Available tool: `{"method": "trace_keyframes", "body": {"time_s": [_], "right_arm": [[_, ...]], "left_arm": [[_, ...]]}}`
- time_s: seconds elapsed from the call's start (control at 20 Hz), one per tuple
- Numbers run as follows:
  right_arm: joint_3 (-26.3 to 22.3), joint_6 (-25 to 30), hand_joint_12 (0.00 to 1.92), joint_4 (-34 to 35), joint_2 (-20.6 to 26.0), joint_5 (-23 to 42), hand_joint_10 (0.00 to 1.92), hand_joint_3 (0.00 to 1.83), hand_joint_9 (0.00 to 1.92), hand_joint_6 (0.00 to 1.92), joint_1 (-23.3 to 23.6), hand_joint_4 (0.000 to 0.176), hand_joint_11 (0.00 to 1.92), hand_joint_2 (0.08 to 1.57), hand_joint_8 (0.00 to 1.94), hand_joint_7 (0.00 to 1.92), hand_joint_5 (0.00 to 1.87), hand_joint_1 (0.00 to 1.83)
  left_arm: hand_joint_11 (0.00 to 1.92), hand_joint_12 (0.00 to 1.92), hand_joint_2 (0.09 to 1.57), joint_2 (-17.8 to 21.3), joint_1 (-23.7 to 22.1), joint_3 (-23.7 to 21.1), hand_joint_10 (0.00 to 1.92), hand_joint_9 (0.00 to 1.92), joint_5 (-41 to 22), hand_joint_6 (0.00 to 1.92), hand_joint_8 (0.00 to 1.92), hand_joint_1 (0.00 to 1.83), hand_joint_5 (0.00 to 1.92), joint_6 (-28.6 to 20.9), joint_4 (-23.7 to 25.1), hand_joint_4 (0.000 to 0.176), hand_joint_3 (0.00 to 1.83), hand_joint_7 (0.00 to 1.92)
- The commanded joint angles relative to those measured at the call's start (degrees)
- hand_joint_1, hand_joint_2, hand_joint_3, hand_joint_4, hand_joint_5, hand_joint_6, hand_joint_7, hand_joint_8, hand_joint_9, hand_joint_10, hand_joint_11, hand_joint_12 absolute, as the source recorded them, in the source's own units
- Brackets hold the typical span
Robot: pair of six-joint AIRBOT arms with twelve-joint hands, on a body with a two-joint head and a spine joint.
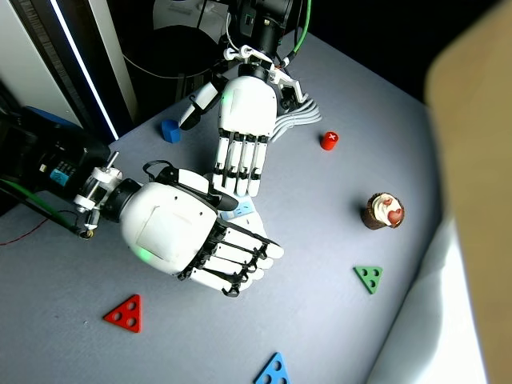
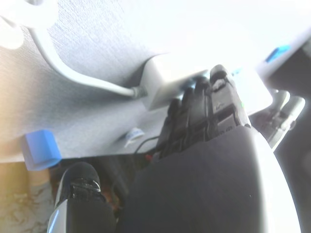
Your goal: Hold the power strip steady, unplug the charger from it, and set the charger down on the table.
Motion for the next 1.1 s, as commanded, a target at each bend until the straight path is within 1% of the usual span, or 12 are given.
{"method": "trace_keyframes", "body": {"time_s": [0.0,0.1,0.45,0.7,1.05], "right_arm": [[0.23,0.67,0.72,-2.41,0.33,5.40,0.01,0.00,0.41,0.00,0.36,0.000,0.10,1.14,0.00,0.40,0.34,1.00],[0.24,0.77,0.72,-2.26,-0.04,5.40,0.00,0.00,0.40,0.00,0.35,0.000,0.09,1.15,0.00,0.39,0.34,1.00],[0.54,0.77,0.78,-1.56,-0.79,4.67,0.00,0.00,0.45,0.01,-0.01,0.000,0.11,1.11,0.00,0.44,0.40,1.06],[0.82,0.82,0.78,-1.52,-1.17,4.66,0.00,0.00,0.44,0.00,-0.48,0.000,0.09,1.12,0.00,0.43,0.37,1.06],[2.17,0.85,0.79,-1.53,-2.07,4.66,0.01,0.00,0.46,0.01,-1.57,0.000,0.12,1.12,0.01,0.45,0.40,1.04]], "left_arm": [[0.02,0.01,1.00,-0.25,-0.12,-0.05,0.01,0.03,-1.59,0.01,0.01,0.00,0.02,0.12,-0.12,0.000,0.00,0.05],[0.01,0.01,0.99,-0.15,-0.12,-0.10,0.00,0.03,-1.47,0.00,0.00,0.00,0.01,0.12,-0.12,0.000,0.00,0.04],[0.01,0.00,1.00,0.49,-0.13,-0.54,0.01,0.01,-1.13,0.00,0.01,0.00,0.01,0.12,-0.18,0.000,0.00,0.03],[0.02,0.01,1.00,1.01,-0.13,-0.67,0.01,0.03,-1.04,0.00,0.01,0.00,0.02,0.12,-0.18,0.000,0.00,0.04],[0.02,0.01,1.00,1.05,-0.13,-0.64,0.00,0.03,-0.91,0.00,0.00,0.00,0.02,0.12,-0.18,0.000,0.00,0.05]]}}
